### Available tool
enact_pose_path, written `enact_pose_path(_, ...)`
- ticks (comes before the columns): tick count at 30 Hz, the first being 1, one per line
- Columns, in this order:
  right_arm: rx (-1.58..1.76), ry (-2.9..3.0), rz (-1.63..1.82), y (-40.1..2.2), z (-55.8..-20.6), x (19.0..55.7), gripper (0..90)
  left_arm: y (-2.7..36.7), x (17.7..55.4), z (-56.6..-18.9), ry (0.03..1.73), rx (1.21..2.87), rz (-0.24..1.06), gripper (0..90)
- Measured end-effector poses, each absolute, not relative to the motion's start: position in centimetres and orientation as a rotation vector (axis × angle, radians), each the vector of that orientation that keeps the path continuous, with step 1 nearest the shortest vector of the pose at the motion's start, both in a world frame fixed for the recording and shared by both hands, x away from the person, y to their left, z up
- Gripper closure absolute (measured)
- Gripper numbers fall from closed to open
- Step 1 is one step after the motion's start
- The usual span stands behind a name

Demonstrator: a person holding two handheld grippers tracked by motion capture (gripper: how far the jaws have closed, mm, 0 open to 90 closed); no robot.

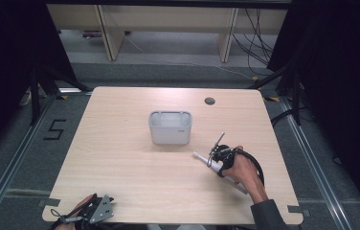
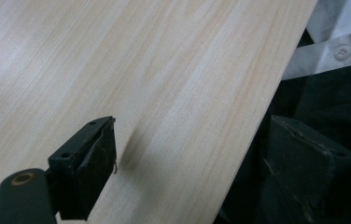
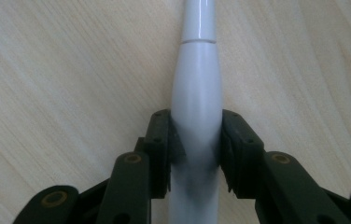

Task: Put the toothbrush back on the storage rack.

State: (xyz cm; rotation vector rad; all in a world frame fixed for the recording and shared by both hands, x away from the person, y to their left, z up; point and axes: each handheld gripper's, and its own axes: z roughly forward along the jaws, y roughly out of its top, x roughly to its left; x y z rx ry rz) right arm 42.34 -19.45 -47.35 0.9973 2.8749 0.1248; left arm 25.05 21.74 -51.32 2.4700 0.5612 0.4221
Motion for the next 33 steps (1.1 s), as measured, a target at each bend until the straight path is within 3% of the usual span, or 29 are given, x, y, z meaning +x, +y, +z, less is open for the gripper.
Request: enact_pose_path(33,0.983,2.856,0.266,-20.5,-46.1,42.1,66.6,21.8,25.1,-51.1,0.554,2.464,0.431,16.0)
